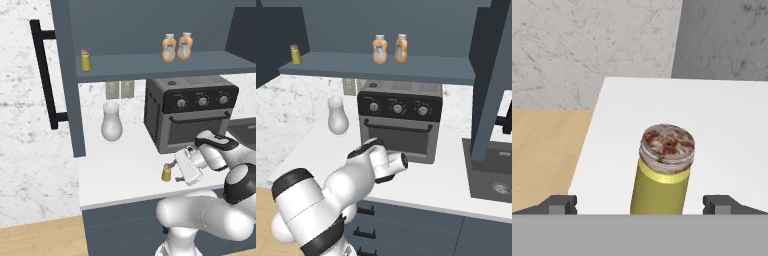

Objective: Put the shaker and condiment bottle from the counter next to their counterparts in the cabinet.

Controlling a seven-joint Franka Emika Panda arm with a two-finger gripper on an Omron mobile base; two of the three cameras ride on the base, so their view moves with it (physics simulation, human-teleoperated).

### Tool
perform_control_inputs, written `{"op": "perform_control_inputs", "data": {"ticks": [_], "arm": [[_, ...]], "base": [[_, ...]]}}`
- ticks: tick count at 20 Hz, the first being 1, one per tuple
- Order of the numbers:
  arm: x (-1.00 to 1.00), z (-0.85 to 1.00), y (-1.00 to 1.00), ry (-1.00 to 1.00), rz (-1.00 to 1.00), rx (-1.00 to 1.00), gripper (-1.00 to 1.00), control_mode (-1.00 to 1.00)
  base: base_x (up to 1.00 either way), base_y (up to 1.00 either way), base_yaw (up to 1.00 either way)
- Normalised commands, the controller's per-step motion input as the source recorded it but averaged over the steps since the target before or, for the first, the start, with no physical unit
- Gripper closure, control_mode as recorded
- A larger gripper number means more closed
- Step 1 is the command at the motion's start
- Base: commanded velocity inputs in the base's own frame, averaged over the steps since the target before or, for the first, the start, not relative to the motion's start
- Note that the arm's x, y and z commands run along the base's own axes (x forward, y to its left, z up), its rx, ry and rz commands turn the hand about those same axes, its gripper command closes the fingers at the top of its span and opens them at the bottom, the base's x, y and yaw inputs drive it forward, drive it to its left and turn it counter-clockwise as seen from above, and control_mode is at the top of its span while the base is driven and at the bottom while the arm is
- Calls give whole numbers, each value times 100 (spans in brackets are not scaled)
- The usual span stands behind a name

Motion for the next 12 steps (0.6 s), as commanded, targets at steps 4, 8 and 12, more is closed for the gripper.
{"op": "perform_control_inputs", "data": {"ticks": [4, 8, 12], "arm": [[17, -8, 0, 0, 0, 0, -100, -100], [0, 0, 0, 0, 0, 0, -100, -100], [0, 0, 0, 0, 0, 0, -100, -100]], "base": [[0, 0, 0], [0, 0, 0], [0, 0, 0]]}}
